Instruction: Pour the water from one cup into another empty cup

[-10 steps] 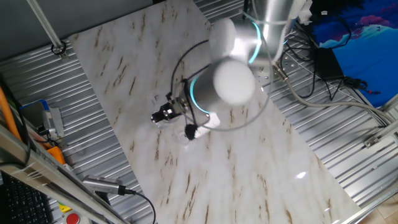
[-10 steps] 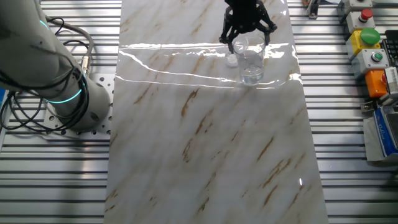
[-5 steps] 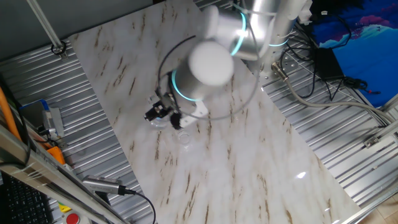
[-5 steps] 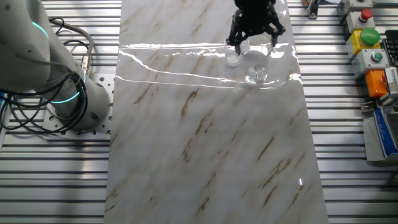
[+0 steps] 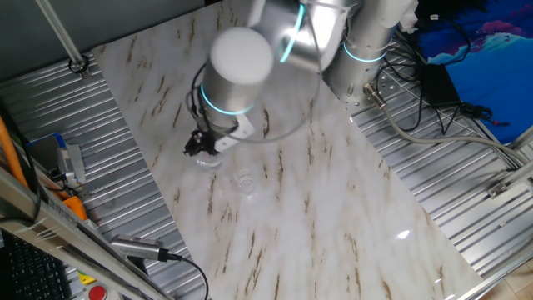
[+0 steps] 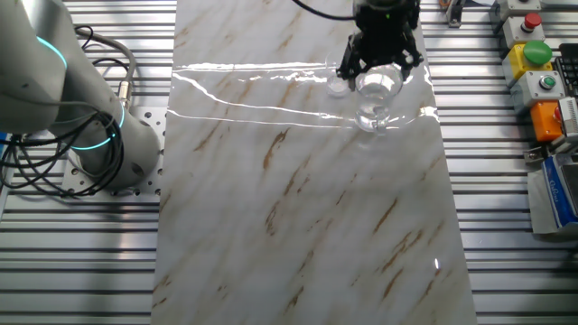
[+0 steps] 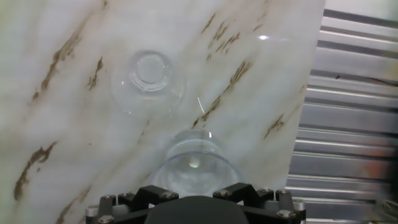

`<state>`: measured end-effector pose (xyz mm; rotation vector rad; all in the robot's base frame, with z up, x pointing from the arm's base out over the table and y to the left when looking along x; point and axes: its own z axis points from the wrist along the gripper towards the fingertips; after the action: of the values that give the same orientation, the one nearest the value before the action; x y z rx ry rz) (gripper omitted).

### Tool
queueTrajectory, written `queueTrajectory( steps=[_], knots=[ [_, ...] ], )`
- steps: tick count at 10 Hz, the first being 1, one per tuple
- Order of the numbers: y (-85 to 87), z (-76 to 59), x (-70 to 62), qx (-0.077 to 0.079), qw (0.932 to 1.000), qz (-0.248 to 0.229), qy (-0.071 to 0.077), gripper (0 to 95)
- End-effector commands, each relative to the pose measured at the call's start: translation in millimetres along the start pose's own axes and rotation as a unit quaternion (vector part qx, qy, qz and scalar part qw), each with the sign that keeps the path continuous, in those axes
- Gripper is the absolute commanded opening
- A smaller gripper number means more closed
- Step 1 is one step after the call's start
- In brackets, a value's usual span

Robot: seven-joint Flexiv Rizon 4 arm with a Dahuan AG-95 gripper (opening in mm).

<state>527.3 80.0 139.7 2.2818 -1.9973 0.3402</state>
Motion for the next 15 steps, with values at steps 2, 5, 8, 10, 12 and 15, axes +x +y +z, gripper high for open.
queueTrajectory(
  steps=[2, 5, 8, 10, 12, 15],
  knots=[
    [4.6, 4.6, 6.4, -0.027, 0.9992, 0.014, -0.028, 0.0],
    [9.9, 8.6, 11.7, -0.040, 0.9982, 0.015, -0.043, 0.0],
    [17.0, 10.9, 18.1, -0.046, 0.9976, 0.018, -0.048, 0.0],
    [22.8, 13.6, 21.0, -0.047, 0.9971, 0.019, -0.057, 0.0],
    [24.6, 13.9, 20.2, -0.047, 0.9971, 0.018, -0.057, 0.0],
    [29.0, 14.8, 18.2, -0.047, 0.9968, 0.024, -0.060, 0.0]
  ],
)
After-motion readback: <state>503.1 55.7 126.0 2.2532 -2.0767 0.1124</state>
